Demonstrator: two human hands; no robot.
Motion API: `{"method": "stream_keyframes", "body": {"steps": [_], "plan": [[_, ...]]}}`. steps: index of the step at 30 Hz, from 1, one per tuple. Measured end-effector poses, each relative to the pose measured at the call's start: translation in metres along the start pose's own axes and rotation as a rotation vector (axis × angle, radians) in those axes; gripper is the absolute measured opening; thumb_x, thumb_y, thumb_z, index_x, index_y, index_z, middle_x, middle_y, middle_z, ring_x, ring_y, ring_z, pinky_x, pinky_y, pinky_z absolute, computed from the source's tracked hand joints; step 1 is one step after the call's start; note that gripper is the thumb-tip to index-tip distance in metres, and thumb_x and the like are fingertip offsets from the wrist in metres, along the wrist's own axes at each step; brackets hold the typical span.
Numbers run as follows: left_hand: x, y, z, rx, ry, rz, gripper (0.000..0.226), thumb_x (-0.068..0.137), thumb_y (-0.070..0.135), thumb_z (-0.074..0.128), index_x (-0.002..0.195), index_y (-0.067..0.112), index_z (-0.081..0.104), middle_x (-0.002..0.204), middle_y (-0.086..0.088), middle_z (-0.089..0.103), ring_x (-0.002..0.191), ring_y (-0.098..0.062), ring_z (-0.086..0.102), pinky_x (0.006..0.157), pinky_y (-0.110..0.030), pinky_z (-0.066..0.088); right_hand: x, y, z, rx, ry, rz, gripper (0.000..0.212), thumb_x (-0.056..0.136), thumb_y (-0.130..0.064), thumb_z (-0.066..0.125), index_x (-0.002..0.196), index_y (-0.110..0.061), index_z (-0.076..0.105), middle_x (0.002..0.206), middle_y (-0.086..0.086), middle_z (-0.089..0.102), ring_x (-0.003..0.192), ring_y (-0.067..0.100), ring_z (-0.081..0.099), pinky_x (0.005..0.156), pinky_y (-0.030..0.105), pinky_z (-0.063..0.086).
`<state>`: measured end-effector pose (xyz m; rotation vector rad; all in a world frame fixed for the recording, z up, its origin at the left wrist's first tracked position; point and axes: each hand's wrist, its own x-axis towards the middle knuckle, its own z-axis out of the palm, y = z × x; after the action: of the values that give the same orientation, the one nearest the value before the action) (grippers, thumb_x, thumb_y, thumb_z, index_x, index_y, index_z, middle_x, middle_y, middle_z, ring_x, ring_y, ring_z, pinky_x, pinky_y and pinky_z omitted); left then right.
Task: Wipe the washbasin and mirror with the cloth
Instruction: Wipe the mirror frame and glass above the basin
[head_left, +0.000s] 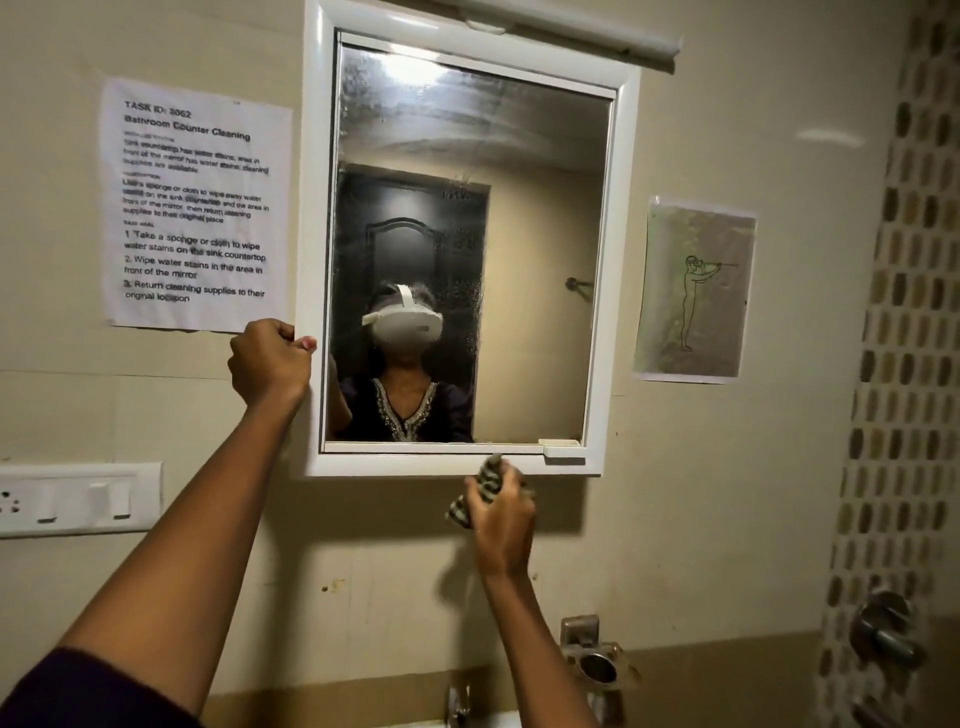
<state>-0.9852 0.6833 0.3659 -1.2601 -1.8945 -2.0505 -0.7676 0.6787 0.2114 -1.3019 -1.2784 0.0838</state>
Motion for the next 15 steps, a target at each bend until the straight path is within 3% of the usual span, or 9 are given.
{"method": "stream_keyframes", "body": {"steps": [4,6,9,11,15], "plan": [[-0.003,-0.001,0.003,0.127,0.016,0.075,0.013,0.085,0.012,0.066,0.079,0.001,0.069,0.090,-0.028,0.070,0.086,-0.050,0.063,0.064,-0.038,0.044,-0.007,-0.008,-0.002,0.032,-0.208,-0.249,0.033,0.085,-0.026,0.068,0.114,-0.011,0.062,0.104,0.005,0.071,0.095,0.017,0.068,0.088,0.024,0.052],[-0.001,-0.003,0.004,0.134,0.016,0.087,0.013,0.085,0.013,0.066,0.081,0.001,0.069,0.090,-0.028,0.070,0.086,-0.050,0.063,0.064,-0.038,0.044,-0.006,-0.010,-0.013,0.060,-0.106,-0.320,0.035,0.083,-0.024,0.071,0.115,-0.014,0.064,0.105,0.003,0.072,0.092,0.013,0.069,0.086,0.018,0.049],[0.000,-0.005,0.005,0.140,0.015,0.097,0.013,0.086,0.013,0.065,0.081,0.002,0.069,0.091,-0.028,0.069,0.087,-0.050,0.063,0.064,-0.037,0.041,0.007,-0.011,-0.037,-0.024,0.206,-0.313,0.038,0.079,-0.020,0.075,0.115,-0.013,0.067,0.097,0.007,0.075,0.081,0.019,0.072,0.074,0.025,0.056],[0.000,-0.005,0.007,0.138,0.016,0.099,0.013,0.086,0.013,0.064,0.082,0.001,0.069,0.093,-0.028,0.069,0.089,-0.050,0.062,0.065,-0.038,0.041,0.019,-0.014,-0.049,-0.132,0.333,-0.312,0.039,0.078,-0.017,0.076,0.115,-0.011,0.067,0.100,0.010,0.075,0.086,0.025,0.071,0.074,0.031,0.057],[0.000,-0.006,0.006,0.123,0.000,0.090,0.013,0.086,0.013,0.065,0.082,0.001,0.069,0.096,-0.028,0.069,0.092,-0.050,0.063,0.070,-0.042,0.048,0.031,-0.032,-0.034,-0.243,0.095,-0.214,0.043,0.088,-0.025,0.062,0.130,-0.021,0.054,0.121,0.005,0.064,0.108,0.023,0.061,0.089,0.031,0.049]]}}
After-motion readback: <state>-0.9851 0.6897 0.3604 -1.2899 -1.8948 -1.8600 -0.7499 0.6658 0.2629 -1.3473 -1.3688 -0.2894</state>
